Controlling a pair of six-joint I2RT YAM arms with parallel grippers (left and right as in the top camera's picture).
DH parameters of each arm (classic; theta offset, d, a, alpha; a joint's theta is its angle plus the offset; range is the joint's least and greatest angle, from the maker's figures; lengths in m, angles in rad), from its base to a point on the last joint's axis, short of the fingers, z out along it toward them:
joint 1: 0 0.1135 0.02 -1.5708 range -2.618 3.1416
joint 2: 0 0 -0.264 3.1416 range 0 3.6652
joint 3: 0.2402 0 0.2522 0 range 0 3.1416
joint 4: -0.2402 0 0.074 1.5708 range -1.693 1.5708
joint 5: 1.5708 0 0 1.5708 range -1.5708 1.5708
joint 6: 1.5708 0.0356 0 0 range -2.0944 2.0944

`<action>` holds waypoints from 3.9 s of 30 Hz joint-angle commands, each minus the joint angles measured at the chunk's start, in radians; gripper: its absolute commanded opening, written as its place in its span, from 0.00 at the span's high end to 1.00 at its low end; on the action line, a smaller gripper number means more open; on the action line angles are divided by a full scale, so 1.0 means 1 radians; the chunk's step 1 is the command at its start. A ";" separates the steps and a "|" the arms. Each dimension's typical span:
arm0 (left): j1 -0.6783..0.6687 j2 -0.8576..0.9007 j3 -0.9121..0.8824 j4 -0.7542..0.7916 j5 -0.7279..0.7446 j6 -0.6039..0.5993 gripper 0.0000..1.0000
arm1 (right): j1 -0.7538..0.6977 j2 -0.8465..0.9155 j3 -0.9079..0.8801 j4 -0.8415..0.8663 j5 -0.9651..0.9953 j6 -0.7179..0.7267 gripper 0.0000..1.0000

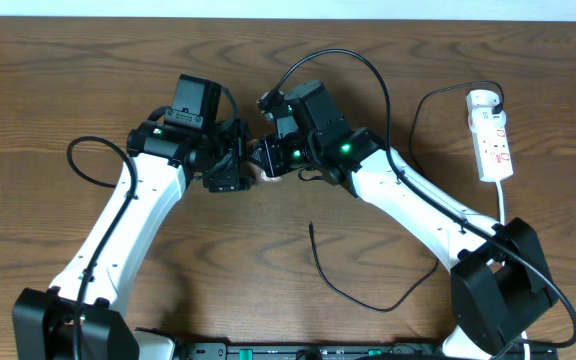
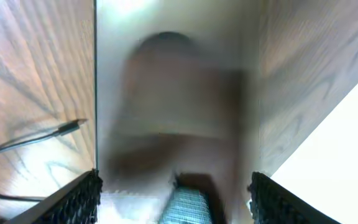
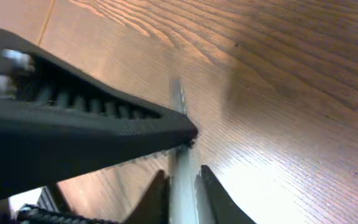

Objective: Plug charger to phone and switch on socket
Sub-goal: 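Grasp the phone box edge with the right gripper, then raise the phone box with both grippers toward the far edge, then hold the phone box upright between both grippers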

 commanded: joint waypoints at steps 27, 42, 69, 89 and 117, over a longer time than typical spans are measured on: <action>0.031 -0.018 0.025 -0.002 0.018 0.027 0.56 | -0.022 0.016 0.017 0.002 0.008 -0.009 0.99; 0.033 -0.018 0.025 -0.002 0.080 0.039 0.27 | -0.111 0.016 0.017 0.118 -0.005 0.075 0.99; 0.083 -0.018 0.025 0.486 0.151 0.563 0.05 | -0.332 0.016 0.017 0.436 -0.046 0.944 0.99; 0.129 -0.018 0.025 0.893 0.157 0.565 0.04 | -0.344 0.016 0.017 0.760 -0.045 1.333 0.98; 0.129 -0.013 0.024 1.041 0.110 0.516 0.21 | -0.246 0.016 0.017 0.919 -0.062 1.448 0.98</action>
